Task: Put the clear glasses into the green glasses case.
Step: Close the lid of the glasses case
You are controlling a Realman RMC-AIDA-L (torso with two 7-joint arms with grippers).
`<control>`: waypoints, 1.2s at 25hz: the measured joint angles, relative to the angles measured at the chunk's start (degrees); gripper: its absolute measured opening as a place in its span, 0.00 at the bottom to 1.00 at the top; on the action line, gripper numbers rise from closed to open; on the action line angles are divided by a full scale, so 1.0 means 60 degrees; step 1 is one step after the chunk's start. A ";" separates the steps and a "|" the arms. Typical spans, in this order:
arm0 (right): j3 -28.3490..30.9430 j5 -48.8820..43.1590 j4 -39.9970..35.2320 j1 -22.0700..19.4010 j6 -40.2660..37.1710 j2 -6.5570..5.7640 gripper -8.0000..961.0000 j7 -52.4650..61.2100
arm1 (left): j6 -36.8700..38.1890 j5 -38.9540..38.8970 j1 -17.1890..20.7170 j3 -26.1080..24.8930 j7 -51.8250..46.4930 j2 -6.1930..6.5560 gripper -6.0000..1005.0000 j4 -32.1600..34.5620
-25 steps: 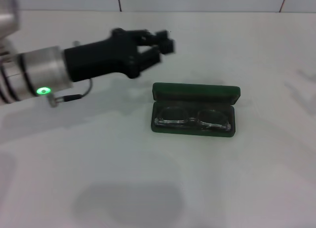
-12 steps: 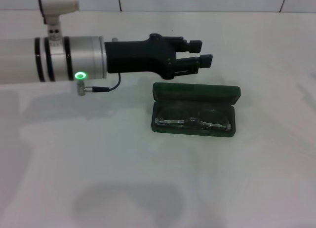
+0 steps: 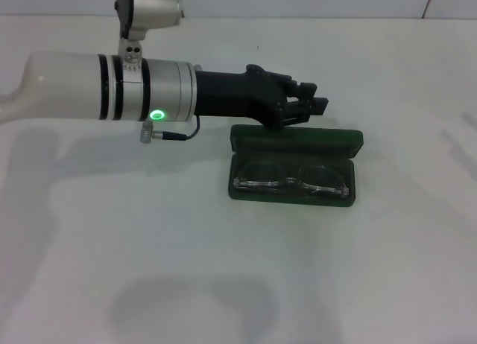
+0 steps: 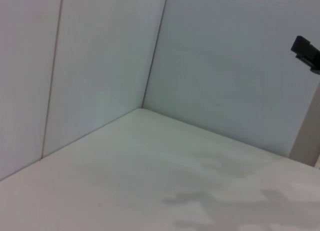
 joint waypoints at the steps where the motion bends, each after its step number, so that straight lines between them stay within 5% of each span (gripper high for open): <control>1: 0.0000 -0.0006 0.0001 0.0003 0.0004 0.0002 0.52 -0.0004 | -0.0019 0.0002 -0.0001 0.0000 -0.0001 0.0001 0.42 0.0026; 9: 0.0000 -0.0061 0.0012 0.0058 0.0004 0.0034 0.51 -0.0083 | -0.0323 0.0009 0.0075 -0.0001 -0.0005 -0.0001 0.30 0.0170; 19: 0.0000 -0.0138 0.0227 0.0188 -0.0010 0.0036 0.50 -0.0275 | -0.1568 0.0234 0.0143 0.0000 0.0059 -0.0024 0.30 0.0865; 30: 0.0000 -0.0228 0.0266 0.0171 -0.0003 0.0052 0.50 -0.0480 | -0.1605 0.0367 0.0229 0.0000 -0.0007 -0.0025 0.27 0.0913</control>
